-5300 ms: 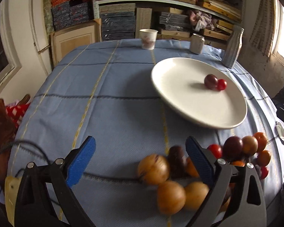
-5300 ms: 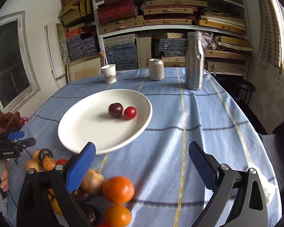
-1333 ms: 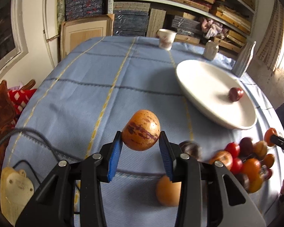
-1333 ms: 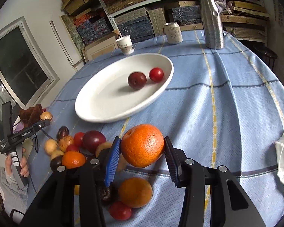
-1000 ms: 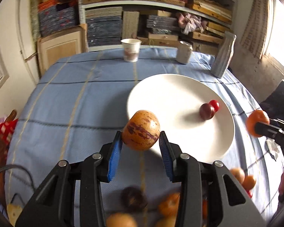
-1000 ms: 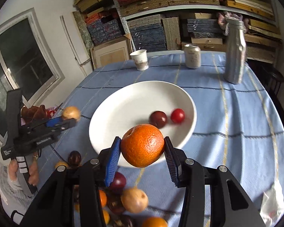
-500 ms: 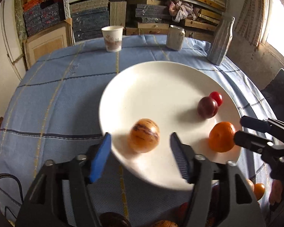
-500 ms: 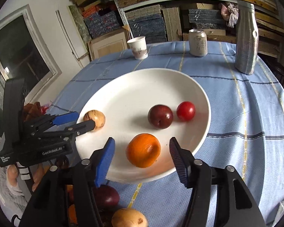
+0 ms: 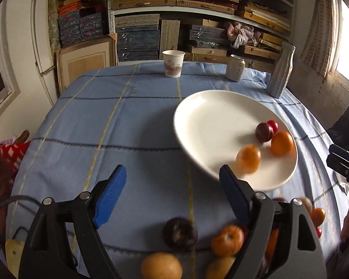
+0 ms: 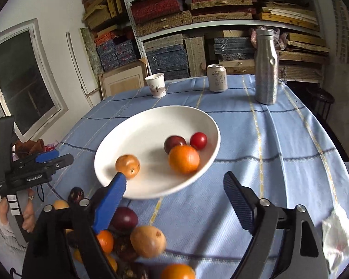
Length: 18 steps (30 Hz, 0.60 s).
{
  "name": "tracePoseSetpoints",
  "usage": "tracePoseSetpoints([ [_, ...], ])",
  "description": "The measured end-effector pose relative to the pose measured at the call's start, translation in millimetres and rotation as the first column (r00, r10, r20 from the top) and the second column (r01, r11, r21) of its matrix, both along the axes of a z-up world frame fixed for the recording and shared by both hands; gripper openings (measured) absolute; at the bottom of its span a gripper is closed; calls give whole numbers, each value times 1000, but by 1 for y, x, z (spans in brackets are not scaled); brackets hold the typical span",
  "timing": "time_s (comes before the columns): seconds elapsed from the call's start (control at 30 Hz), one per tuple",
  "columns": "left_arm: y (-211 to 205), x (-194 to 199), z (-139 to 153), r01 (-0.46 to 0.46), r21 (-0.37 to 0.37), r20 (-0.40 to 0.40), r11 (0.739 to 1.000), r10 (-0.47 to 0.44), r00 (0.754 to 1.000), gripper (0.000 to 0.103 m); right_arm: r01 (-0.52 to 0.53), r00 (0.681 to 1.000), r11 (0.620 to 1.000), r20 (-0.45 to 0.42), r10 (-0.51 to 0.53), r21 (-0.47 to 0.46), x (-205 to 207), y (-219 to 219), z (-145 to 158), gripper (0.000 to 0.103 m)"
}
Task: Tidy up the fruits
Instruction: 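Grasp the dark purple round fruit with the left tool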
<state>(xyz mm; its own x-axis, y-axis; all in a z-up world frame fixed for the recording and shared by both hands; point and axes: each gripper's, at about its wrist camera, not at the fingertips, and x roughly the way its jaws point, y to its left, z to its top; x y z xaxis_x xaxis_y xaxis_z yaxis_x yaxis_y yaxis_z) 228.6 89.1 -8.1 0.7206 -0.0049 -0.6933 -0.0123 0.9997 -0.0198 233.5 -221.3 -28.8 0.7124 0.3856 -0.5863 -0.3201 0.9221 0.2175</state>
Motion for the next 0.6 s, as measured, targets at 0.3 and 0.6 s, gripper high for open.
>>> tracePoseSetpoints([
  [0.3, 32, -37, -28, -81, -1, -43, 997, 80, 996, 93, 99, 995, 993, -18, -98, 59, -32, -34, -18, 99],
  [0.6, 9, -27, -46, -31, 113, -114, 993, 44, 993, 93, 111, 994, 992, -28, -109, 58, -32, -33, -19, 99],
])
